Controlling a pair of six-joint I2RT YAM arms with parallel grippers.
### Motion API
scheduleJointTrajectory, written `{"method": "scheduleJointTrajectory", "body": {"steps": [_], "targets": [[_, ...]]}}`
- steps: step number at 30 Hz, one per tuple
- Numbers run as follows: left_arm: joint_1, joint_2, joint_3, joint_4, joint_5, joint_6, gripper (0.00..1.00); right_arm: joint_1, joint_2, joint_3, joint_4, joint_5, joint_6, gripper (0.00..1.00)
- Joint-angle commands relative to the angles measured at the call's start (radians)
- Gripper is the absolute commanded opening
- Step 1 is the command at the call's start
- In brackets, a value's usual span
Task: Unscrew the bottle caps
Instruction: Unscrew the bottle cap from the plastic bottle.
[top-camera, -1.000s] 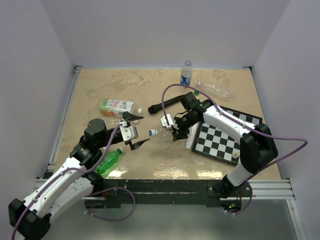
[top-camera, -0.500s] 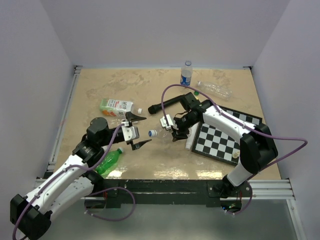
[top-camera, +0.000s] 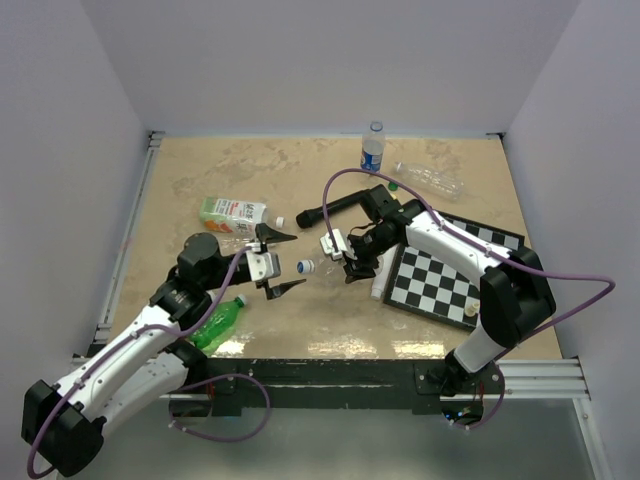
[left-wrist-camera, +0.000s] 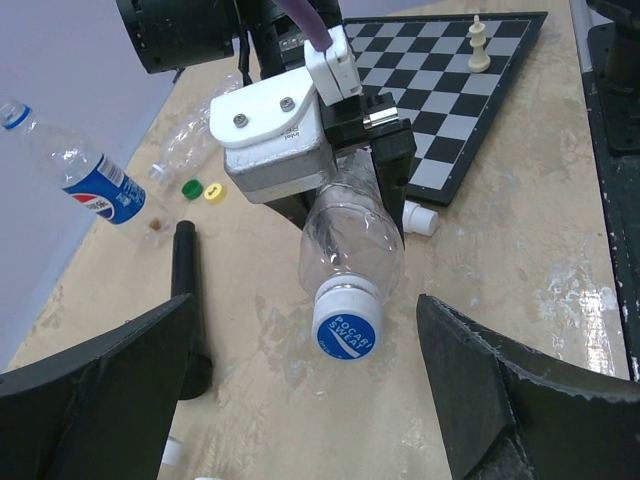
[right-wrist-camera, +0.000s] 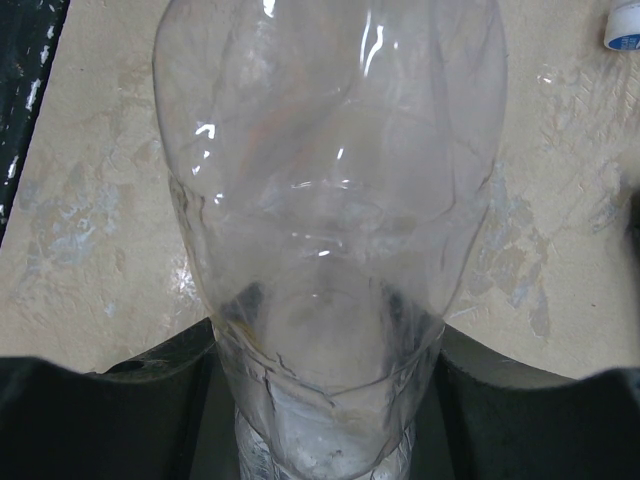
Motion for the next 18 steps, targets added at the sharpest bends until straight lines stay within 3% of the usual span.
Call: {"method": "scheduleJointTrajectory", "body": {"steps": [1, 18], "targets": [[0.000, 0.024, -0.002, 0.086, 0.044, -0.010, 0.95, 0.009, -0.019, 0.024, -0.011, -0.022, -0.016, 0.09], [0.000, 0.047, -0.008, 0.105, 0.068, -0.028, 0.93, 0.013, -0.024, 0.024, -0.011, -0.022, -0.016, 0.09]]}}
